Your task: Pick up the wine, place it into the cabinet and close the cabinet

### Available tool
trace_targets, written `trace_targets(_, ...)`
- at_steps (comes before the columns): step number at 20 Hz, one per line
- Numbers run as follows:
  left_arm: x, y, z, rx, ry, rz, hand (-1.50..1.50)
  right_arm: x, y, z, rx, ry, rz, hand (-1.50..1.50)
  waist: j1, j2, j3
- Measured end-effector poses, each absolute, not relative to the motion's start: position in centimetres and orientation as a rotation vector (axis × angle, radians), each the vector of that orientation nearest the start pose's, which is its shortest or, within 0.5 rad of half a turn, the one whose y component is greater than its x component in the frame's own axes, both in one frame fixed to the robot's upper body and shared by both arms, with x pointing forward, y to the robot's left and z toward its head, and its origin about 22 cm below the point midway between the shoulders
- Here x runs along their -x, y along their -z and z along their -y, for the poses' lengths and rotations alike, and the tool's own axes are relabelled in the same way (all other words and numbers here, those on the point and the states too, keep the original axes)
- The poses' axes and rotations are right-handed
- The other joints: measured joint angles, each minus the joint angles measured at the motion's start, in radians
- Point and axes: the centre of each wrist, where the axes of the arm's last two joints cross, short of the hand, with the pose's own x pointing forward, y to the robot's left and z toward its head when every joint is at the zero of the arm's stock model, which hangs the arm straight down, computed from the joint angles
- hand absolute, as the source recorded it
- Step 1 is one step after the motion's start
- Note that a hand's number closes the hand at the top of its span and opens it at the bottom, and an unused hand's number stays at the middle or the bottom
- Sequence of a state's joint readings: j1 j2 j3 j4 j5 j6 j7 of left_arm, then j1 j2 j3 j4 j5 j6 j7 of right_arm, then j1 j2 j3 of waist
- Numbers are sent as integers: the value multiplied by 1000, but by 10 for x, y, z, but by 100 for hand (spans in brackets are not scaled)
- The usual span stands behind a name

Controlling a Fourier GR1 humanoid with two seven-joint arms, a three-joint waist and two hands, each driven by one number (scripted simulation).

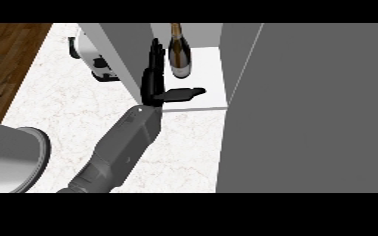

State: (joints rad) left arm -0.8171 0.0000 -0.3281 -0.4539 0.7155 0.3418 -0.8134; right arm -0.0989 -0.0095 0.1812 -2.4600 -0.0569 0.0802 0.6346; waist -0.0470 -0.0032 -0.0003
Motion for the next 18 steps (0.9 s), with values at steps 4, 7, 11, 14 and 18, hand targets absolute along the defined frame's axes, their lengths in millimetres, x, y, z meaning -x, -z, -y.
trace_targets(4,-350,35,-87,86,-161,1853,-150,-152,-201,199,-220,-261,1897,-150,20,-1,0)
trace_targets(7,-330,30,-72,92,-149,1865,-150,-150,-198,200,-214,-251,1896,-150,32,-2,0)
trace_targets(11,-300,23,-58,130,-144,1878,-150,-150,-197,203,-191,-244,1899,-150,43,-2,1)
trace_targets(14,-281,13,-59,158,-161,1886,-150,-150,-198,207,-167,-246,1900,-150,48,-2,1)
trace_targets(18,-251,7,-63,167,-186,1899,-150,-151,-198,213,-140,-242,1898,-150,51,-1,1)
